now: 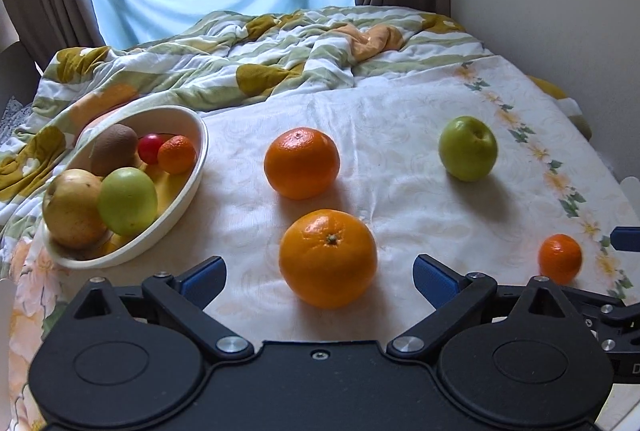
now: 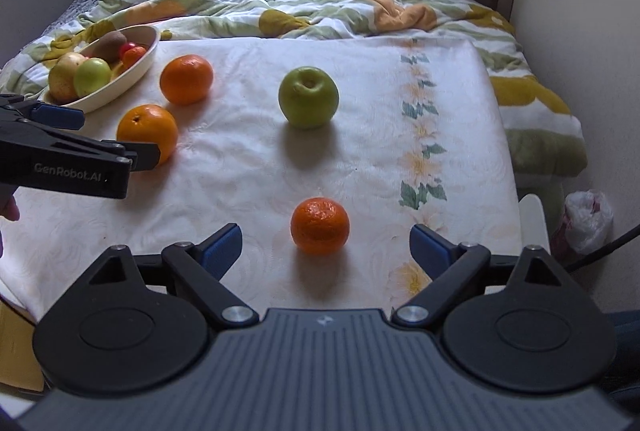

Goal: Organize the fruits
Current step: 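Grasp a large orange with the left tool while the right grasps a mandarin, then carry both citrus fruits over the bowl and release them inside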

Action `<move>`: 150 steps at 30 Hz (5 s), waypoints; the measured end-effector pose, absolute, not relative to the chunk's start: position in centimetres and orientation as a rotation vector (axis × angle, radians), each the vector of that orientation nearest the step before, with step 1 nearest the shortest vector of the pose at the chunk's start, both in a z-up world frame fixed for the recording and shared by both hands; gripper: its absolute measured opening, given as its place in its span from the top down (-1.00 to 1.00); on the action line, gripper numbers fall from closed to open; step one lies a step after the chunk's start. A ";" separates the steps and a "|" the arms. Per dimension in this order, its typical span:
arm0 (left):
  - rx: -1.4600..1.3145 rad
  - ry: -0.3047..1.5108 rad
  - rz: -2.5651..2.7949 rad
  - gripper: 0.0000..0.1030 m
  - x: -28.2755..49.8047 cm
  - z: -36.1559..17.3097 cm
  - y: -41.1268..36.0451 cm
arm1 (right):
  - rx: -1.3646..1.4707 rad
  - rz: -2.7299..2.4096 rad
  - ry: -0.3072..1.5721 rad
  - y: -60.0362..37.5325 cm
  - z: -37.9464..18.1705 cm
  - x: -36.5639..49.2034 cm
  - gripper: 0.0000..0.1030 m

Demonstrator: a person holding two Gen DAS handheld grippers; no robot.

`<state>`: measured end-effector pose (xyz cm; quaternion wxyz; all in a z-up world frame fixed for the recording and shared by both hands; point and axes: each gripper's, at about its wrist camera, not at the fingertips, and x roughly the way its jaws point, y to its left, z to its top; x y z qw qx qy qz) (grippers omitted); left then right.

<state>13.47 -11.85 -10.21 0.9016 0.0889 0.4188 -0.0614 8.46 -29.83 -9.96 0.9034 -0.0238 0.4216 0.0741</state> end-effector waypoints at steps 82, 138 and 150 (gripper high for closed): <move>0.043 0.722 0.029 -0.23 11.1 1.3 -0.1 | -0.069 0.303 0.759 -20.9 0.9 13.9 -0.01; 0.141 0.838 -0.048 -0.96 22.5 -3.7 7.2 | -0.036 0.290 0.886 -8.6 -3.4 28.9 -0.01; 0.088 0.858 0.019 -0.97 20.6 -4.3 9.8 | -0.102 0.421 0.901 -4.3 -6.2 31.5 -0.01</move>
